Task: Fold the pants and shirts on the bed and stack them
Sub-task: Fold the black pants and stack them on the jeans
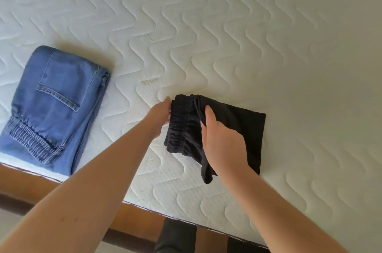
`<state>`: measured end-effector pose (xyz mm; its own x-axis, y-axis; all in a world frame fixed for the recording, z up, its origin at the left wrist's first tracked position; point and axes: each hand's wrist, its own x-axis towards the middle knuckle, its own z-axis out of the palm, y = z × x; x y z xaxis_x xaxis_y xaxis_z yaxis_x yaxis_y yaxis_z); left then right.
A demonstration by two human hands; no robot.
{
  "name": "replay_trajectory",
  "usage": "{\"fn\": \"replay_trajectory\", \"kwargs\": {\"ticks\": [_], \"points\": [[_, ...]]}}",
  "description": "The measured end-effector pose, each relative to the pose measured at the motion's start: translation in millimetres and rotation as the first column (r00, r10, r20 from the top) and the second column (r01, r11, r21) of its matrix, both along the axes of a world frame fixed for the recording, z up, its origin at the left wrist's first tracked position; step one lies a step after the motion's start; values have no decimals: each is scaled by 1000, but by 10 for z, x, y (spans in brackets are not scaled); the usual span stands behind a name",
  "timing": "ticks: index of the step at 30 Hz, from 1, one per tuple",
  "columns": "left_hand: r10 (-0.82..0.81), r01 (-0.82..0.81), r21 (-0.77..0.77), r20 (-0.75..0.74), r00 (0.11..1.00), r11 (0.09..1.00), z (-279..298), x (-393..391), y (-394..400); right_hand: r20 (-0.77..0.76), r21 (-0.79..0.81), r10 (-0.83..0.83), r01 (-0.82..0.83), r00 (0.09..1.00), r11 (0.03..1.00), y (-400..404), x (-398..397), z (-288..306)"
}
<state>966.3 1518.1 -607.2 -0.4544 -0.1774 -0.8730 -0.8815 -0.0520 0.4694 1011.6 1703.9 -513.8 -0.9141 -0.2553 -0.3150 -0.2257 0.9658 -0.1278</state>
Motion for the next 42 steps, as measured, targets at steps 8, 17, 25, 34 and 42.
{"fn": "replay_trajectory", "kwargs": {"ticks": [8,17,25,34,42], "points": [[27,-25,86,-17,999,996,18,-25,-97,65,-99,-40,46,997,994,-648,-137,-315],[-235,235,-3,4,972,972,125,-69,-27,-49,-388,-476,422,878,819,260,-95,-459],[-235,236,41,-40,971,971,36,-2,52,626,-308,-622,882,470,357,1104,-244,-904],[-263,331,100,-415,871,938,697,7,-2,659,-575,-361,751,660,324,1497,-496,-273],[-757,344,-675,-578,304,653,1169,-157,308,192,-680,-570,527,799,510,2009,-530,206]]}}
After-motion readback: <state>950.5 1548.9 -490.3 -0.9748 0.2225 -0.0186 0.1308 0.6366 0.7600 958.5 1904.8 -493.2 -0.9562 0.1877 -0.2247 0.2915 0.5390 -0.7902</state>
